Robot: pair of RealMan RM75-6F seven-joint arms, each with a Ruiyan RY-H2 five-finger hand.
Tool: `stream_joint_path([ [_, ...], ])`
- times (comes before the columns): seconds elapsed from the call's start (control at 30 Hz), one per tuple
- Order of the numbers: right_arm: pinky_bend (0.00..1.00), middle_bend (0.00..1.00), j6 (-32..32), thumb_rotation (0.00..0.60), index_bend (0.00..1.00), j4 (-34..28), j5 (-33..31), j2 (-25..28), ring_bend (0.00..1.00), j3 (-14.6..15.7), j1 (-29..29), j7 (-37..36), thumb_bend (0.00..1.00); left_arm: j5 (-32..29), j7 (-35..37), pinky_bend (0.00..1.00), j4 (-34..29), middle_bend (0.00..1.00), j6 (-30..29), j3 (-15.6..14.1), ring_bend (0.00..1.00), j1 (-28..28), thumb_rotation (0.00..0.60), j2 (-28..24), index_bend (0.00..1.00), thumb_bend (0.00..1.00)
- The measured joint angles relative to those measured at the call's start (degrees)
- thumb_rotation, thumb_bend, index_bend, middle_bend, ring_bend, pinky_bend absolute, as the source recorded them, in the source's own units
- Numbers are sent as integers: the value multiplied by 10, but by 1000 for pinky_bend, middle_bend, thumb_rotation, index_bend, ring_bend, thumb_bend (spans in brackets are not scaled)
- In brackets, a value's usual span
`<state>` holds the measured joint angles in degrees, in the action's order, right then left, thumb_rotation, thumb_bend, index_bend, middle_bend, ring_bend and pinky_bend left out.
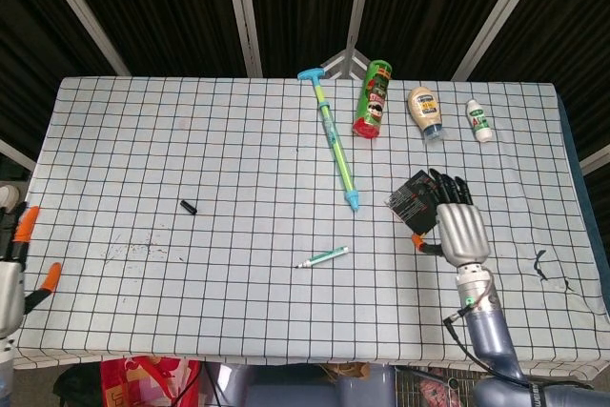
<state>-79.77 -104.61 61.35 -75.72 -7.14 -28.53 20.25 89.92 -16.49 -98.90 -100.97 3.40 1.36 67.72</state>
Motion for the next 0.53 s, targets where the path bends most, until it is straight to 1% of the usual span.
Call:
stream_joint_path([
  [0.17, 0, 61, -14, 600, 183, 54, 59, 46, 64, 34, 46, -84, 218, -36, 65, 62, 10, 13, -12, -1, 0, -27, 600, -41, 72, 415],
  [0.3, 0, 61, -30, 600, 183, 111, 104, 75, 64, 55, 84, -150, 219, -67, 118, 62, 38, 12, -10, 5, 0, -40, 600, -52, 71, 414],
  [0.4, 0, 61, -44, 600, 183, 135, 131, 91, 64, 66, 110, -189, 218, -91, 148, 62, 61, 17, 6, 11, 0, -42, 600, -53, 69, 414],
  [0.53, 0, 61, -61, 600, 183, 152, 155, 107, 64, 74, 133, -214, 218, -106, 163, 62, 75, 36, 39, 14, 0, -41, 600, -51, 63, 414],
])
